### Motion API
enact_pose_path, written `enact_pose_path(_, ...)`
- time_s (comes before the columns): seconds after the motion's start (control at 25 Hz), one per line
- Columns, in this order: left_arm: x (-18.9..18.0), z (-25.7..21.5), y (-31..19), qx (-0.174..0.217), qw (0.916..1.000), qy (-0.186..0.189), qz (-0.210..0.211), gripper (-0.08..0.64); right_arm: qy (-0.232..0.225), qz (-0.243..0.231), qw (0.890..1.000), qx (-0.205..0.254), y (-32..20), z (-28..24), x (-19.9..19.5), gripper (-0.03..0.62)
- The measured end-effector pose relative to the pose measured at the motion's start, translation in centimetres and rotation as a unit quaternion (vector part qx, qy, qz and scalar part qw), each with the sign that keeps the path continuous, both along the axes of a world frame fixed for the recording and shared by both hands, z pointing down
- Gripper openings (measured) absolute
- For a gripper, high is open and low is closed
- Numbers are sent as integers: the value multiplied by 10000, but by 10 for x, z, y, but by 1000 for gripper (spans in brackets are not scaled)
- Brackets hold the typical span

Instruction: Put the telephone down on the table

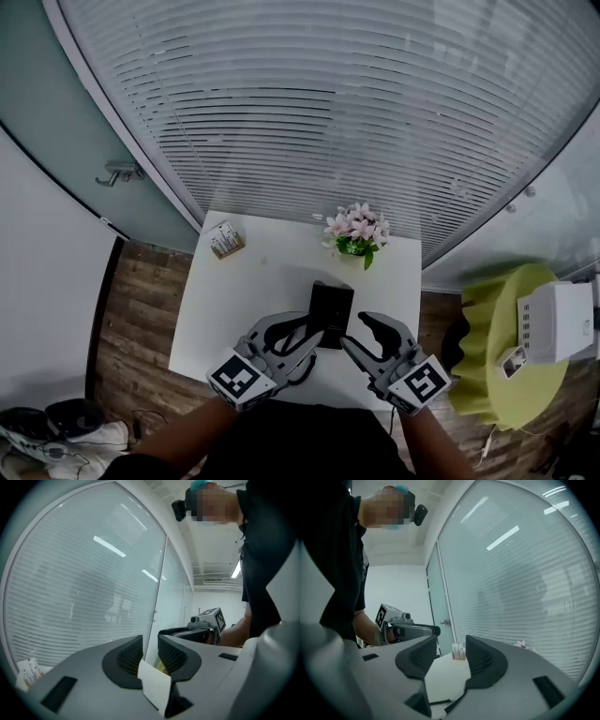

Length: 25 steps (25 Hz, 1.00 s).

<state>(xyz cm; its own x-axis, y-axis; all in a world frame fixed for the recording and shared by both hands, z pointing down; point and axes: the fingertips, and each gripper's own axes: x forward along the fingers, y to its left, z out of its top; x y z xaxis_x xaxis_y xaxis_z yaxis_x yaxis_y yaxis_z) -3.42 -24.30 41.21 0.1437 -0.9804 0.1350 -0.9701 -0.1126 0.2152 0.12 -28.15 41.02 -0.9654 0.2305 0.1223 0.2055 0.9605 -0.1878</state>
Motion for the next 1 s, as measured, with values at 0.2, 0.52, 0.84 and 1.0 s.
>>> enact_pose_path(0.2,7,-16,-3,166,9998,-132,14,17,-285,38,9993,238,9,-21,-3,46)
enact_pose_path(0.52,15,-14,-7,198,9995,-216,85,9,-278,131,9991,298,14,-22,-1,23)
enact_pose_path(0.84,20,-7,-6,159,9998,-135,73,9,-274,166,9991,295,16,-22,4,23)
enact_pose_path(1.0,23,-6,-5,141,9997,-168,110,9,-247,160,9990,324,17,-20,6,23)
